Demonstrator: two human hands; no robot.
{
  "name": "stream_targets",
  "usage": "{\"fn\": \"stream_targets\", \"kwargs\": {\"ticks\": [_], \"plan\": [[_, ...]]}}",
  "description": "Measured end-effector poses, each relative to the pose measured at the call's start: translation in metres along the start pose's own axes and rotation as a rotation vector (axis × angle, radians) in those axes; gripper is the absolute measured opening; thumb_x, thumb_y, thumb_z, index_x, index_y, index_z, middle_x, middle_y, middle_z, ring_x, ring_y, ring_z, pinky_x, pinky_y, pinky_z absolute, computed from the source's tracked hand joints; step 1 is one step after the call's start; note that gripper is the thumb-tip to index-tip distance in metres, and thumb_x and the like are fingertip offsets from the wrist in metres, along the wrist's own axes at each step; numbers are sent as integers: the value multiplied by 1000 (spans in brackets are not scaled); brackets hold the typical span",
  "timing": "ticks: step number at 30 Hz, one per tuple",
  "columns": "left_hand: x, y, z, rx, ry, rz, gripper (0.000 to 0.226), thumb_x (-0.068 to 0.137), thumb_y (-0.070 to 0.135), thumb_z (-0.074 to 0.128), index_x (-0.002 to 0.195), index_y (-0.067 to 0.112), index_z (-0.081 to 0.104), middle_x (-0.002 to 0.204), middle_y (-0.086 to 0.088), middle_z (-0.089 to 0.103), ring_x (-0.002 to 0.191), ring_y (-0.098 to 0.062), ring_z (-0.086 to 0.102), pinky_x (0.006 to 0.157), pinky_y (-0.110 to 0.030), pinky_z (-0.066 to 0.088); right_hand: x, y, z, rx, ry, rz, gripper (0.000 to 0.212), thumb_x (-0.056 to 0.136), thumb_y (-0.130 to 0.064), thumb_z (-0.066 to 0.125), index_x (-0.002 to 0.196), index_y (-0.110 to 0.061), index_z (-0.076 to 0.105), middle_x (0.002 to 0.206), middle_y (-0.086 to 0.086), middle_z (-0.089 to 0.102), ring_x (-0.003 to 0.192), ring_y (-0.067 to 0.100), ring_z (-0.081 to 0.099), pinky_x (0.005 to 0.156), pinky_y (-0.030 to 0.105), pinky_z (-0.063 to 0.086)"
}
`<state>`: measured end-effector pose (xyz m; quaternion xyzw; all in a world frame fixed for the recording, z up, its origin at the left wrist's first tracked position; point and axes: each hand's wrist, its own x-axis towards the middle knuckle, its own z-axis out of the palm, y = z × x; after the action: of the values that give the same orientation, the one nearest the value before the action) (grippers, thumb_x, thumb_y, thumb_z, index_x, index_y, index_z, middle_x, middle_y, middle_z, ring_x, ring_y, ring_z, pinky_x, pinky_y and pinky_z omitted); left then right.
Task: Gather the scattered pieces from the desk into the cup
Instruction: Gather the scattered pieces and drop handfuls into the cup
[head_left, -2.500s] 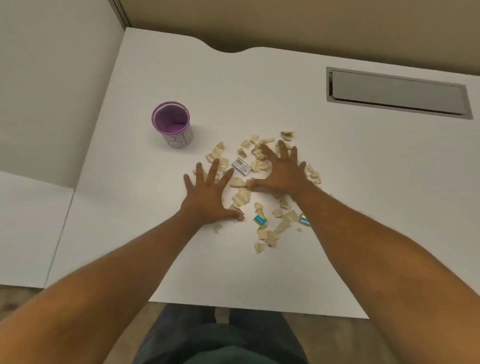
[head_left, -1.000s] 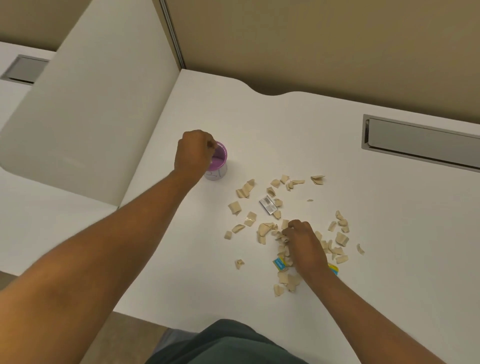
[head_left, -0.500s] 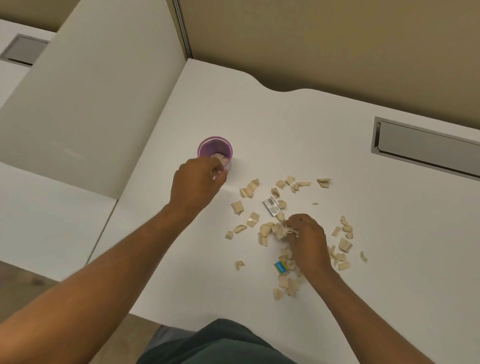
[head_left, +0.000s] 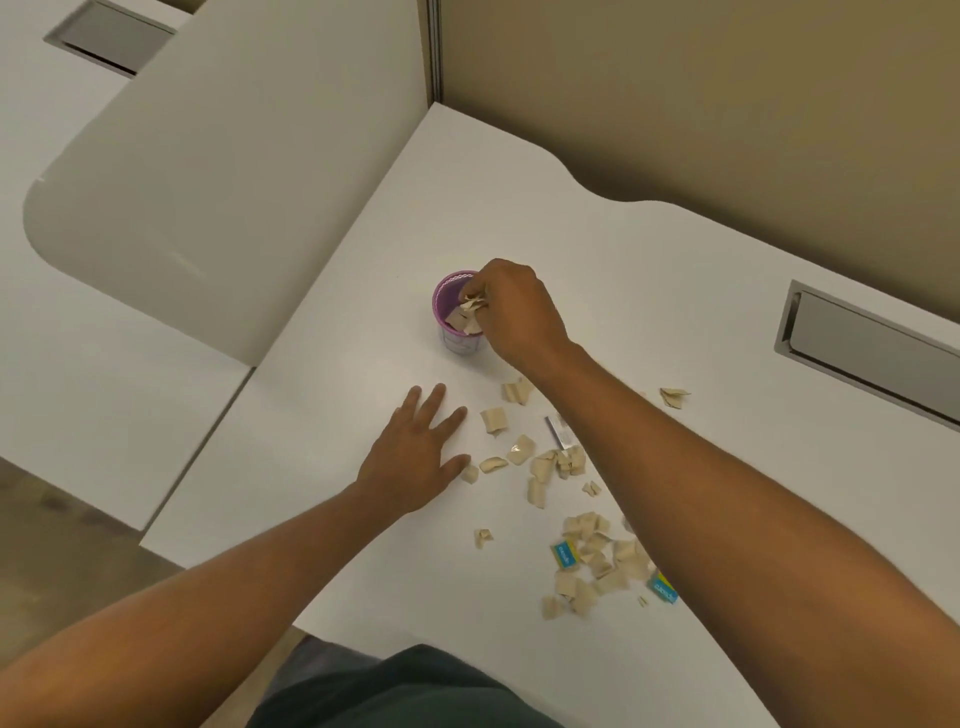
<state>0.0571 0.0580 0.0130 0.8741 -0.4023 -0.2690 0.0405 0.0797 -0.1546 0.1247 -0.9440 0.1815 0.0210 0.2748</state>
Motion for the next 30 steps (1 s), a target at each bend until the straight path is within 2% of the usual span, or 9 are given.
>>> {"fn": "stream_targets", "kwargs": {"ticks": [4,7,12,15,17,19,23,26,30], "plan": [[0,1,-8,-16,-27,13,69,100,60,44,161,33,26,174,-1,2,161,-32,1,128,-47,25,20,-1,3,-111,-111,4,35,86,-11,69,119,-21,74,121,5,72,112,27,66,90,37,56],[0,3,-13,-104,11,-7,60,98,48,56,153,27,44,171,-4,18,159,-31,14,124,-44,32,25,0,0,-119,-130,-21,43,87,-10,66,128,-24,70,127,5,71,116,28,65,92,35,56],[-1,12,-13,-207,105,-10,46,94,31,65,138,24,58,154,1,42,137,-24,44,99,-39,54,25,6,-21,43,-185,9,69,79,-14,81,141,-29,56,132,-1,66,118,21,61,96,35,53],[0,17,-10,-243,123,3,47,93,32,68,138,26,55,145,5,44,130,-21,48,86,-35,57,10,31,-37,212,-77,93,59,79,-18,84,133,-31,62,119,-5,69,104,17,64,89,31,54],[2,21,-7,-228,122,12,59,89,41,71,142,28,49,149,4,40,133,-24,45,88,-35,56,-11,64,-40,251,46,185,39,87,-20,76,125,-29,67,113,-6,70,100,16,65,88,29,54],[4,28,-5,-164,112,31,80,82,54,75,149,28,41,157,-2,34,136,-30,42,96,-41,55,-40,105,-34,183,138,333,28,95,-20,65,123,-27,68,119,-3,68,109,20,63,95,34,52],[18,45,-9,1,35,113,122,64,72,81,160,34,15,170,-6,8,145,-38,32,104,-49,52,-90,170,-9,5,38,525,39,105,-29,48,143,-26,53,153,6,43,143,33,33,111,43,39],[35,59,-17,96,3,207,137,55,76,83,161,39,3,172,-4,-8,153,-43,19,110,-55,44,-112,184,11,-62,-121,401,47,107,-43,40,152,-33,41,164,5,27,150,36,19,122,51,25],[51,75,-27,198,-34,254,140,54,85,75,161,40,-2,173,-1,-11,155,-47,10,115,-58,36,-128,175,33,-176,-166,277,49,104,-54,36,151,-38,41,164,2,28,150,37,21,118,58,28]]}}
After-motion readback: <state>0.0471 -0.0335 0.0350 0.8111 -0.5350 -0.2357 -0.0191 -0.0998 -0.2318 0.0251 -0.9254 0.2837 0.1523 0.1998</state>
